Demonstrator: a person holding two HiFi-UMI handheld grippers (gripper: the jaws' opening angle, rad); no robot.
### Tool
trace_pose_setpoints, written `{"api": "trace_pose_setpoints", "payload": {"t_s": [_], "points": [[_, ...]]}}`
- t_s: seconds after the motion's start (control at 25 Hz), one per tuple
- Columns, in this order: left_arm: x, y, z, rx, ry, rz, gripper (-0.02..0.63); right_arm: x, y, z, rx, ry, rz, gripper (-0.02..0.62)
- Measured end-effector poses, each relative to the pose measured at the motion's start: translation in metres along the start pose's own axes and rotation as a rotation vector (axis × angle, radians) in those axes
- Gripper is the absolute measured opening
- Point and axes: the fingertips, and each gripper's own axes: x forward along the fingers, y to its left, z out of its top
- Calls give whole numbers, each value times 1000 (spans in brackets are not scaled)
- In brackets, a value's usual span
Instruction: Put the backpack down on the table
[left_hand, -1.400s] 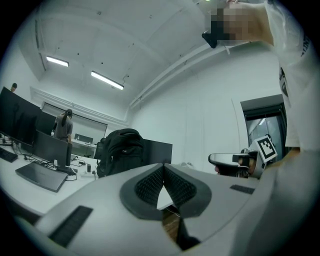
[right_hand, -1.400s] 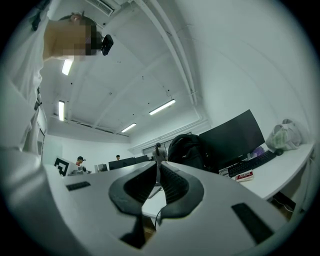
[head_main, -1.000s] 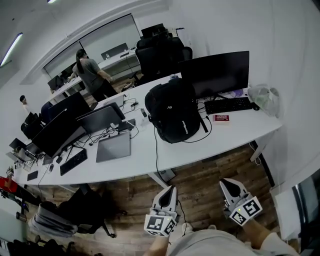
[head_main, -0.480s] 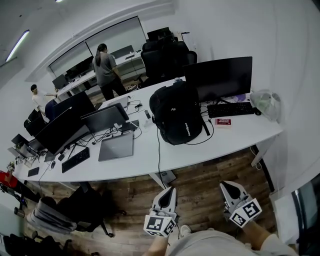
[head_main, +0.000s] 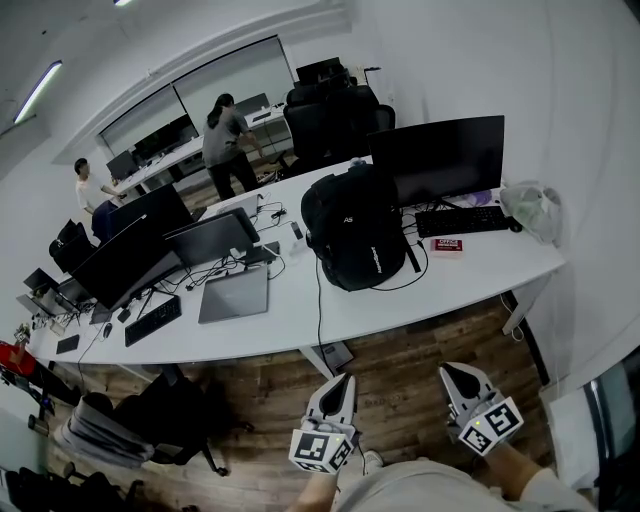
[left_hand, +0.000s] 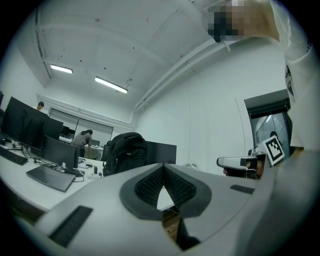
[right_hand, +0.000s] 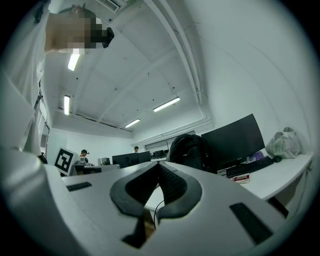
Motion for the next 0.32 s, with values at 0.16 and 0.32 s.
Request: {"api": "trace_pose_setpoints", "payload": {"t_s": [0.16, 0.32], "points": [[2, 0, -2, -6, 0, -5, 9, 0, -2, 1, -1, -3, -4, 15], [3, -1, 1, -10, 7, -1, 9, 0, -4, 1, 0, -1, -13, 15]]}}
